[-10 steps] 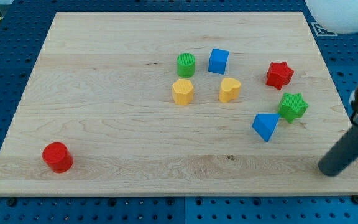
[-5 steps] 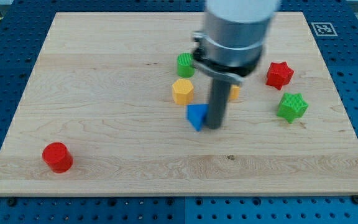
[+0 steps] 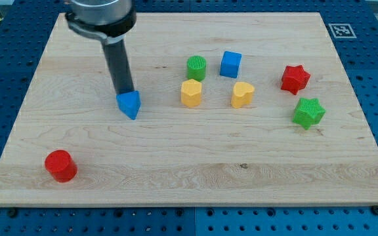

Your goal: Place the blue triangle to the top right side of the red circle

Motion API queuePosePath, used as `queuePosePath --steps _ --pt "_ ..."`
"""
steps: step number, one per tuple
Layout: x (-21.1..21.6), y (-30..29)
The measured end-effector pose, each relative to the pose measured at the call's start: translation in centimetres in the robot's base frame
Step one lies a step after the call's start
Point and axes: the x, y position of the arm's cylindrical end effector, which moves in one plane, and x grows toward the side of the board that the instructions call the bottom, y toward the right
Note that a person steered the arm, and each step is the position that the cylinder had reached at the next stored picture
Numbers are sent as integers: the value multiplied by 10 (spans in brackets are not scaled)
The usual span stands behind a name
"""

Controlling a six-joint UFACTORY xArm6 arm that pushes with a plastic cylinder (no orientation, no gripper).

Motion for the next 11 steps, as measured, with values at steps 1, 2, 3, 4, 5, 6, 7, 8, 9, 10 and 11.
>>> queuePosePath --steps 1,2,3,4,5,6,7,8,9,10,11 --pt "10 0" --pt "6 9" --pt "16 21" --pt "41 35" --pt "70 35" --pt "85 37" --pt "89 73" --pt "125 105" --pt "123 89" --pt "104 54" --pt "109 21"
